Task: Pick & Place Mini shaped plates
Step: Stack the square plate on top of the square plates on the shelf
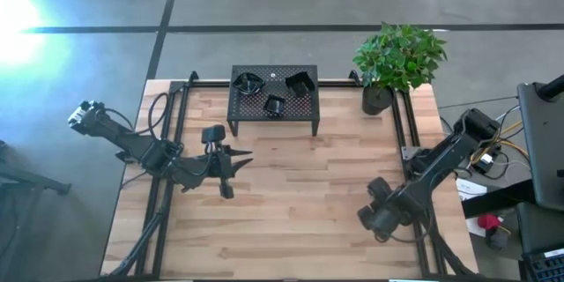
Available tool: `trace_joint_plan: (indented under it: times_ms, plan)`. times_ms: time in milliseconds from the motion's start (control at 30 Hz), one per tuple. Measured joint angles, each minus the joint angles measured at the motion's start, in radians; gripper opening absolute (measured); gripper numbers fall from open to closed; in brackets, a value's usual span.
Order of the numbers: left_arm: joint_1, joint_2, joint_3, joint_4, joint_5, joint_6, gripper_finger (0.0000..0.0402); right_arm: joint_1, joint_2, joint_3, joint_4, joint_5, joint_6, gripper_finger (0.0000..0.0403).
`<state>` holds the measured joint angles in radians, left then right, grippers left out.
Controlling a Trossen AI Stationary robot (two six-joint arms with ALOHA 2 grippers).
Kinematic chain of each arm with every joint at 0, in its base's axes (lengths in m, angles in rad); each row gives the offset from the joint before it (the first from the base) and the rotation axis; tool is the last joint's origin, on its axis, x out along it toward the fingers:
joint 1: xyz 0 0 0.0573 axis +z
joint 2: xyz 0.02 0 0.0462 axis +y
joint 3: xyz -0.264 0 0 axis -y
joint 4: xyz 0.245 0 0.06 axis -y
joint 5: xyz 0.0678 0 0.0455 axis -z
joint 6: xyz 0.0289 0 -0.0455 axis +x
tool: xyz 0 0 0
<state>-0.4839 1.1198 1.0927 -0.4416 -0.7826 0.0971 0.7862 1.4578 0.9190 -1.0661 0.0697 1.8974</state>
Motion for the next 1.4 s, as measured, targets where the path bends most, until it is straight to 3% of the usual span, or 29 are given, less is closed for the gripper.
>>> trace_joint_plan:
  times_ms: [433, 1400]
  plan:
    - [0.000, 0.000, 0.000, 0.000, 0.000, 0.004, 0.0071, 0.002, 0.000, -0.146, 0.159, 0.034, -0.009, 0.0060]
    - [0.000, 0.000, 0.000, 0.001, 0.000, 0.011, 0.0071, 0.007, 0.001, -0.155, 0.157, 0.031, -0.088, 0.0056]
